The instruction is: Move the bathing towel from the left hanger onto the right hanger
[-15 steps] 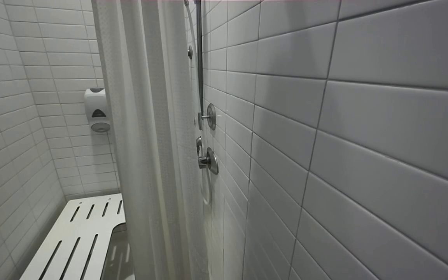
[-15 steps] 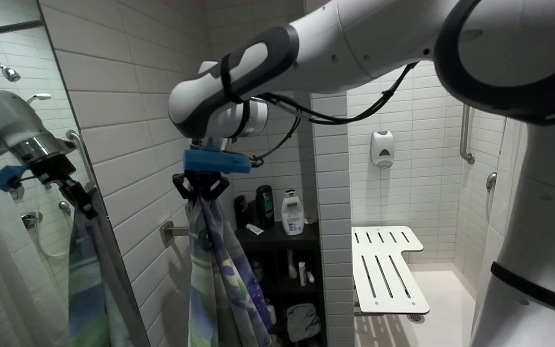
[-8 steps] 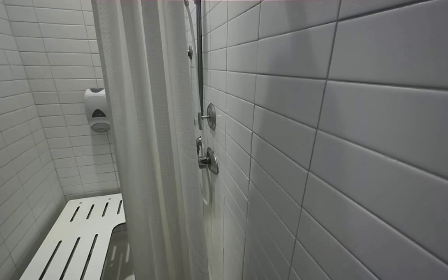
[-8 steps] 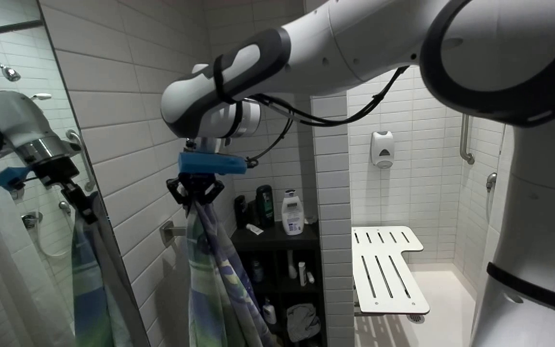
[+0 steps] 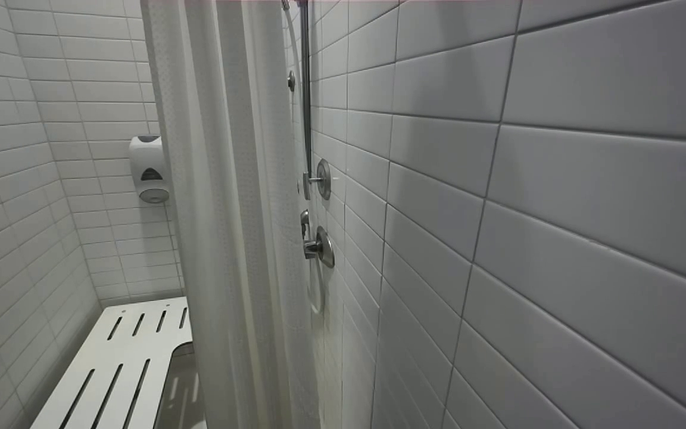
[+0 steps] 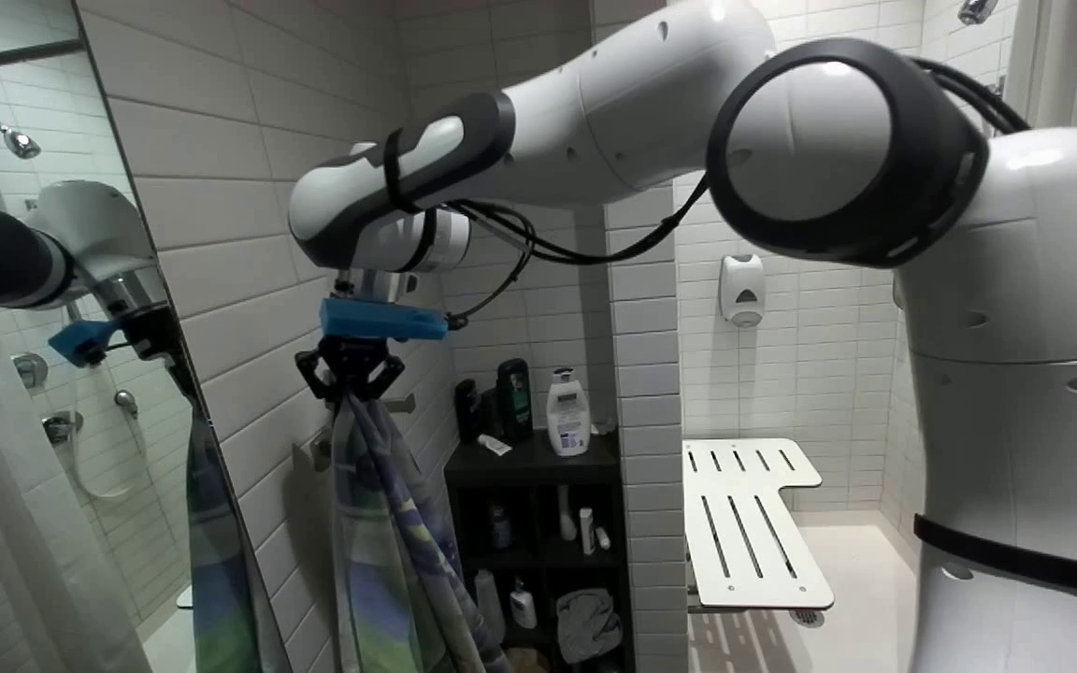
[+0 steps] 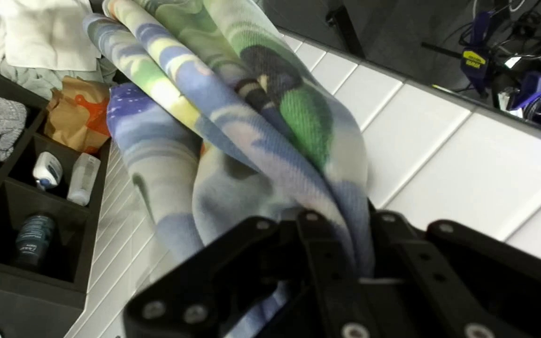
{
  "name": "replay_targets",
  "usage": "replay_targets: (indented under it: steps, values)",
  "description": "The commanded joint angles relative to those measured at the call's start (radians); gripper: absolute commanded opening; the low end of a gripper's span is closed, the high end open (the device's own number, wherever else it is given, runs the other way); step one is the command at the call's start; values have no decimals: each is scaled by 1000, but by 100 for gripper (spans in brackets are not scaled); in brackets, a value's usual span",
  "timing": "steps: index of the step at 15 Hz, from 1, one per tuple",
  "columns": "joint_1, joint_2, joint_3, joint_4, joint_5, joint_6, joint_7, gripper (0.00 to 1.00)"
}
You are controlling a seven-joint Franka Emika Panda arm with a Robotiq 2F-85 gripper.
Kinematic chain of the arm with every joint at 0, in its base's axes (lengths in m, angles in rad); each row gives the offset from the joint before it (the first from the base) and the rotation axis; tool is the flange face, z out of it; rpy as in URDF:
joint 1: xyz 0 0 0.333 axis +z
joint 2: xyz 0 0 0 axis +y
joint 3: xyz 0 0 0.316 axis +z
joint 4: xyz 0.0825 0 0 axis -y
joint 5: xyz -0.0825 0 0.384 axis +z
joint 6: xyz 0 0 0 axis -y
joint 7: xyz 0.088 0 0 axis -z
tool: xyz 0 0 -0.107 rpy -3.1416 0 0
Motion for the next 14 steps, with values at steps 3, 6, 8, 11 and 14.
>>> replay_targets:
  steps: [3,6,8,11,14]
  values:
    - [33,175,-9,241,-56,-97,2,4]
    - [50,262,-20,342,-77,-142,-7,4]
    - [63,318,-26,405,-85,-173,-17,4]
    - [82,401,-36,493,-94,-222,-37,4]
    - [95,472,-48,575,-94,-273,-57,4]
